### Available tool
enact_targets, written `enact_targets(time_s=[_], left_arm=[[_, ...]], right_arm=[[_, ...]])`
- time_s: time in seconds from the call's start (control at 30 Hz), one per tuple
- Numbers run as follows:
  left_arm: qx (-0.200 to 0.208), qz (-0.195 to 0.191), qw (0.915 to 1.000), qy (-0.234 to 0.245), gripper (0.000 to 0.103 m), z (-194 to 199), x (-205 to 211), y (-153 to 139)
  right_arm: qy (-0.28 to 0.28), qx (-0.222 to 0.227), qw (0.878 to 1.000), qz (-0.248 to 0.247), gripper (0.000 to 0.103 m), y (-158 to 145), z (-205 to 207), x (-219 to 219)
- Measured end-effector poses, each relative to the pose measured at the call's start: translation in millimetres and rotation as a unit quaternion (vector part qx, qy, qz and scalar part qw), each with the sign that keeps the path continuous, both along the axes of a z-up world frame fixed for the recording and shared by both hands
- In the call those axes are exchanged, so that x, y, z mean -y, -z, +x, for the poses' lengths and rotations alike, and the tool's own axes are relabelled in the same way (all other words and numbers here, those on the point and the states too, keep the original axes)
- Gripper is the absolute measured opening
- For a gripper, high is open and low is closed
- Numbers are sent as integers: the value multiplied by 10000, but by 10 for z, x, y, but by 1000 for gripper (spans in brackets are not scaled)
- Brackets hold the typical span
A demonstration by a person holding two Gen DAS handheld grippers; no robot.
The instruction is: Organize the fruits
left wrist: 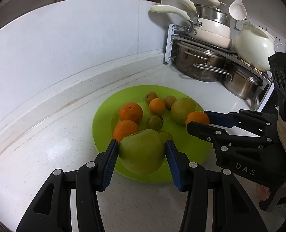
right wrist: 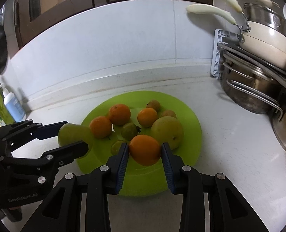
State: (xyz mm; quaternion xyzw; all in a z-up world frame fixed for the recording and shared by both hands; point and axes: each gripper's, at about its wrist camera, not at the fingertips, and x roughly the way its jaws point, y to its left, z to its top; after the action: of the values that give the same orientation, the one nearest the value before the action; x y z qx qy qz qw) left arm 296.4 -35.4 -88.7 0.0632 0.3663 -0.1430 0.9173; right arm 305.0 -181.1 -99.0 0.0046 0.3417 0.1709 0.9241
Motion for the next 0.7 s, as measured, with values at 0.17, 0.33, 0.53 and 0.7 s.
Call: enact_targets(time_s=[0.17,0.33,0.53,0.7], left_arm=[[41,8,10000,-63,51,2,-32,-15],[320,15,9994,-145,57,-108,-60,-173],[483,112,9983,-294,63,-365,-112,-286],[579,149,9973,-432,69,-615,-161,-370]], right_arm=[[30,-32,10000,56,36,6,9,-7],[137,-12,9999,69,40,-35,-66,10],[357,141,9993,34,46,-166,-378,73],[556,347,9978,-22,59,-290,-719,108]])
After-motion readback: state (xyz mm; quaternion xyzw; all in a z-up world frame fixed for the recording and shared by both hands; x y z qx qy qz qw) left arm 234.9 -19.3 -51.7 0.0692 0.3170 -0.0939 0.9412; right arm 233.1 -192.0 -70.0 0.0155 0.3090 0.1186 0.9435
